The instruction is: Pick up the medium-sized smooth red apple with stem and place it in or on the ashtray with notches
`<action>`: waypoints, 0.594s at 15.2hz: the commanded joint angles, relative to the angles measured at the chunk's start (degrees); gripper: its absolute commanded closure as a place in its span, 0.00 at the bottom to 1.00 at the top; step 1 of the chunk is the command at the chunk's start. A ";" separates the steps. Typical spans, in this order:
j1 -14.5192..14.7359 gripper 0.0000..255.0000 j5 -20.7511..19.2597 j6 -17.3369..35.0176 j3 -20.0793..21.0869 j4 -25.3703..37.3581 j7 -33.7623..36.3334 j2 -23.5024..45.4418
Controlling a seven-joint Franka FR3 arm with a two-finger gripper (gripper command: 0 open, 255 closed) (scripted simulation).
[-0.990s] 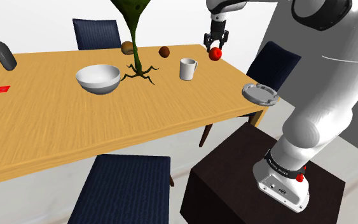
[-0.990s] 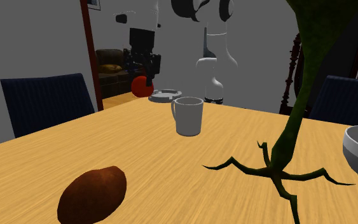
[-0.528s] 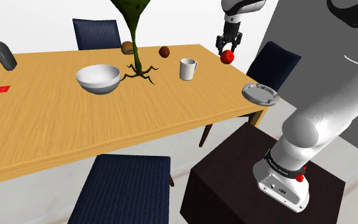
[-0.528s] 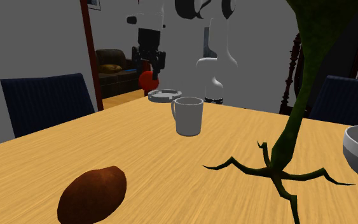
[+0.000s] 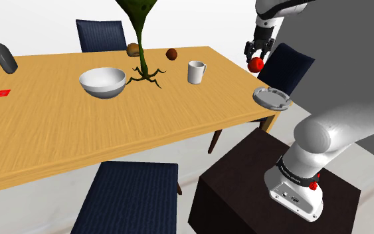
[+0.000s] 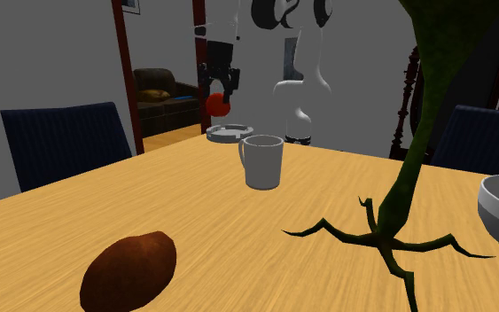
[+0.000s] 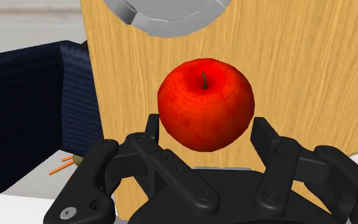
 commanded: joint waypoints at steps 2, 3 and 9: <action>-1.23 1.00 -1.32 -0.55 -1.00 -5.00 -1.52 -5.83; -1.70 1.00 -1.81 -0.90 -1.36 -6.59 -2.07 -7.88; -5.08 1.00 -5.00 -4.16 -3.74 -14.67 -6.03 -19.94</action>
